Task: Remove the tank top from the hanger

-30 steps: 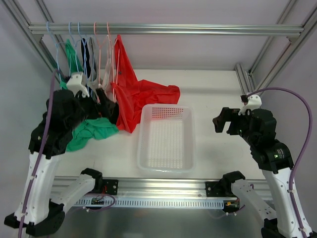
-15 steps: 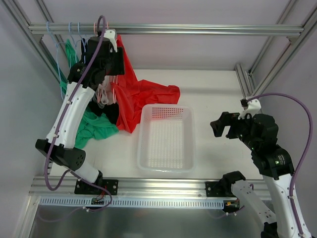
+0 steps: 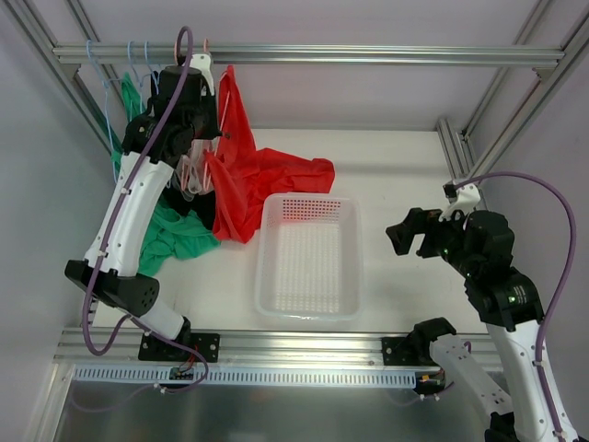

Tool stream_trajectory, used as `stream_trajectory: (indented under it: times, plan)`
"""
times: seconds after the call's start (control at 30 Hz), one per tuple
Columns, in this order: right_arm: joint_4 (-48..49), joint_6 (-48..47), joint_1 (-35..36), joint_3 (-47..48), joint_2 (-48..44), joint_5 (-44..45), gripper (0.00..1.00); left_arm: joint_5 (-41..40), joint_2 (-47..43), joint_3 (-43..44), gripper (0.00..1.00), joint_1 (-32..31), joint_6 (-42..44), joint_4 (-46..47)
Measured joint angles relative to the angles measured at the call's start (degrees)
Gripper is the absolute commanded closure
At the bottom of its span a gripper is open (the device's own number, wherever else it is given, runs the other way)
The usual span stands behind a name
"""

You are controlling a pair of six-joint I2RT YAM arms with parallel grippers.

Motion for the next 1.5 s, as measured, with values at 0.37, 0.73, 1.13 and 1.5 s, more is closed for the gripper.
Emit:
stream_trajectory:
  times: [0.37, 0.73, 1.13, 1.5]
  plan:
    - [2.4, 0.8, 0.0, -0.2, 1.0, -2.1, 0.01, 1.5, -8.5, 2.2, 1.0, 0.0, -1.9, -0.2]
    - [10.8, 0.7, 2.4, 1.1, 10.5, -21.1, 0.01, 9.8, -33.8, -24.5, 1.0, 0.0, -5.5, -0.1]
    - [27.5, -5.4, 28.5, 23.2, 47.2, -17.1, 0.15, 18.2, -67.3, -46.8, 1.0, 0.0, -12.1, -7.1]
    - [33.9, -9.6, 37.3, 42.6, 70.4, -16.5, 0.52, 20.2, -69.9, -48.7, 1.0, 0.0, -16.0, -12.9]
